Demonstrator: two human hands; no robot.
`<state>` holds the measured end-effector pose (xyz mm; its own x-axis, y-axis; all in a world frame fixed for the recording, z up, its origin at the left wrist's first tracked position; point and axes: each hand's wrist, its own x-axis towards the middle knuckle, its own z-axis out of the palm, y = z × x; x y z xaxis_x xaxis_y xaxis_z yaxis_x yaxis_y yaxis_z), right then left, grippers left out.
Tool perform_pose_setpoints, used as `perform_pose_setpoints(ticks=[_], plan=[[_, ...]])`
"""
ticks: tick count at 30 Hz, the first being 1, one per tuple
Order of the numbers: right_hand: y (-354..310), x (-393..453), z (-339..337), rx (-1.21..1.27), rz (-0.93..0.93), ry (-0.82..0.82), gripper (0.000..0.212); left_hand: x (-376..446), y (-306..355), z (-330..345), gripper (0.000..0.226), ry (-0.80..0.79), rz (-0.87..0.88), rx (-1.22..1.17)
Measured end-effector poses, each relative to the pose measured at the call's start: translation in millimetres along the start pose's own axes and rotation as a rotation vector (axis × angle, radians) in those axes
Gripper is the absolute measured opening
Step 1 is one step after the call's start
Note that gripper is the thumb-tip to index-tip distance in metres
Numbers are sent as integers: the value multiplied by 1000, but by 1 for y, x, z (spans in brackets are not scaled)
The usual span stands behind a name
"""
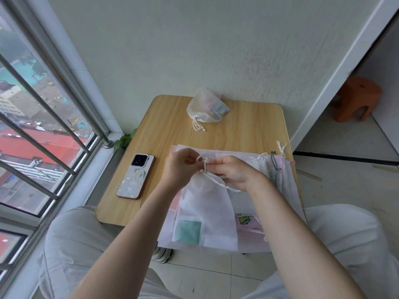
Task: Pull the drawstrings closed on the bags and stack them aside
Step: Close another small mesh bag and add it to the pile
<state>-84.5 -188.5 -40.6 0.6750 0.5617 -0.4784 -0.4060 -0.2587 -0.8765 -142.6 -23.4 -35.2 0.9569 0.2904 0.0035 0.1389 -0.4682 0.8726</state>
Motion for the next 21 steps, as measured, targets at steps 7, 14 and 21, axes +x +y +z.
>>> perform_pose_setpoints(ticks=[7, 14, 21], plan=[[-5, -2, 0, 14, 6, 133, 8, -6, -1, -4, 11, -102, -204, -255], [-12, -1, -3, 298, -101, 216, 42, -6, -2, -1, 8, -87, -240, -239], [-22, -6, -6, 735, -171, 195, 46, -7, 0, -2, 14, -63, -258, -277]])
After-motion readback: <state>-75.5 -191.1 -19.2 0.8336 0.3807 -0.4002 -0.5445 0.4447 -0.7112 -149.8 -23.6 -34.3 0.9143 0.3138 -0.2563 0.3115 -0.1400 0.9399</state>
